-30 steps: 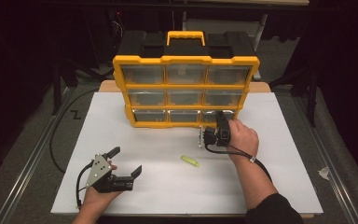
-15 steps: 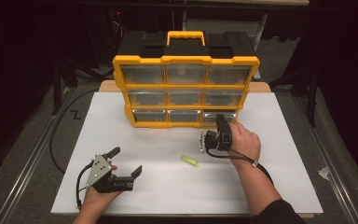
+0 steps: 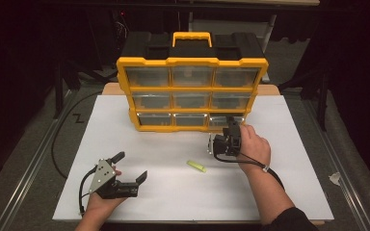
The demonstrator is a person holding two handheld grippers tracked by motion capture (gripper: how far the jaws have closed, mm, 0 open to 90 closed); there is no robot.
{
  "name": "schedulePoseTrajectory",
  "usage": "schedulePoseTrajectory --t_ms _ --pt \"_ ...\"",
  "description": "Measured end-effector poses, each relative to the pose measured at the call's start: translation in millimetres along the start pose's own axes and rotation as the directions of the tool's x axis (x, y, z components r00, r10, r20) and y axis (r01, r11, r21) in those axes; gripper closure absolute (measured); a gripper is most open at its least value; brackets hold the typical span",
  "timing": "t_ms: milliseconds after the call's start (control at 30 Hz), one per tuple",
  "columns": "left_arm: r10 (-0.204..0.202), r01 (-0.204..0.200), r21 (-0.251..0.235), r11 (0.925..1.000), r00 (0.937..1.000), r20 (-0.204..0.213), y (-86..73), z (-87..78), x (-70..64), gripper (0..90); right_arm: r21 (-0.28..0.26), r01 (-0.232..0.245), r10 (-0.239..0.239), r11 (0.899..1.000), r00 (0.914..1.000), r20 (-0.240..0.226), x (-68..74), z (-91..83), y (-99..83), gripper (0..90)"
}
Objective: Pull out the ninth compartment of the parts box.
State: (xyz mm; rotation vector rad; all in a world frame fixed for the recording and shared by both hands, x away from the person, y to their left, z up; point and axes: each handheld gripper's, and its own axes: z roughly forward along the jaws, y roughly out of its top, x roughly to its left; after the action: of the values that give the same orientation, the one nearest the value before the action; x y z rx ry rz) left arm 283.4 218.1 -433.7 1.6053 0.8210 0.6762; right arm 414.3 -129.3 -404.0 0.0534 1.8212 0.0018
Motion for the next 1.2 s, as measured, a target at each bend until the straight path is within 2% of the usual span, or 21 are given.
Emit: schedulePoseTrajectory --t_ms 33,133,200,267,400,433,467,667,800,833,867,1033,1133,1200 --pt "0.000 0.000 0.002 1.0000 1.0000 0.000 0.1 -0.1 0.1 0.2 0.015 -0.006 0.007 1.000 0.9998 -0.020 -0.8 -0.6 0.5 35.2" --pt "-0.001 0.001 0.002 1.0000 1.0000 0.002 0.1 0.0 0.3 0.2 -0.005 -0.017 0.017 1.000 0.9999 0.001 -1.0 1.3 1.1 23.0" --pt "-0.002 0.002 0.003 1.0000 1.0000 0.003 0.0 0.1 0.3 0.2 0.009 -0.019 0.019 1.000 0.9997 -0.013 -2.4 1.5 2.5 16.7" --pt "-0.001 0.001 0.003 1.0000 1.0000 0.003 0.0 0.1 0.2 0.2 -0.001 -0.014 0.014 1.000 0.9997 -0.020 -3.5 4.3 3.0 16.1" --pt "-0.003 0.003 0.001 1.0000 1.0000 0.003 0.0 0.0 0.5 0.2 0.000 -0.011 0.011 1.000 0.9997 -0.023 -5.8 6.8 4.7 21.8" --pt "-0.003 0.003 0.001 1.0000 1.0000 0.004 0.0 0.1 0.6 0.2 0.015 -0.014 0.014 1.000 0.9989 -0.044 -7.2 6.3 5.3 24.4" --pt "-0.003 0.003 0.001 1.0000 1.0000 0.004 0.0 0.1 0.6 0.2 0.005 -0.012 0.012 1.000 0.9995 -0.029 -7.4 7.7 5.2 26.8" --pt "-0.003 0.003 -0.001 1.0000 1.0000 0.004 0.1 -0.4 0.8 0.2 0.019 -0.011 0.011 1.000 0.9996 -0.025 -12.1 10.2 4.9 42.0" --pt "-0.003 0.003 -0.002 1.0000 1.0000 0.002 0.2 -0.6 0.8 0.2 0.037 -0.009 0.010 0.999 0.9988 -0.047 -13.2 9.9 4.8 52.2" --pt "-0.002 0.002 -0.003 1.0000 1.0000 0.002 0.2 -0.6 0.8 0.2 0.034 -0.004 0.005 0.999 0.9995 -0.030 -12.0 10.8 4.8 56.5" --pt "-0.004 0.004 -0.003 1.0000 1.0000 0.002 0.2 -0.6 0.8 0.2 0.034 -0.004 0.005 0.999 0.9995 -0.030 -12.0 10.8 4.8 56.5" --pt "-0.005 0.005 -0.003 1.0000 1.0000 0.002 0.1 -0.5 0.9 0.2 0.042 0.014 -0.013 0.999 0.9995 -0.029 -11.6 10.7 5.7 68.3" --pt "-0.006 0.006 -0.005 1.0000 1.0000 0.001 0.0 -0.5 1.0 0.2 0.046 0.009 -0.008 0.999 0.9996 -0.026 -10.8 9.9 6.2 74.2" --pt "-0.006 0.006 -0.004 1.0000 1.0000 0.000 -0.1 -0.4 1.2 0.2 0.047 0.008 -0.007 0.999 0.9996 -0.026 -10.8 9.9 6.2 75.1"
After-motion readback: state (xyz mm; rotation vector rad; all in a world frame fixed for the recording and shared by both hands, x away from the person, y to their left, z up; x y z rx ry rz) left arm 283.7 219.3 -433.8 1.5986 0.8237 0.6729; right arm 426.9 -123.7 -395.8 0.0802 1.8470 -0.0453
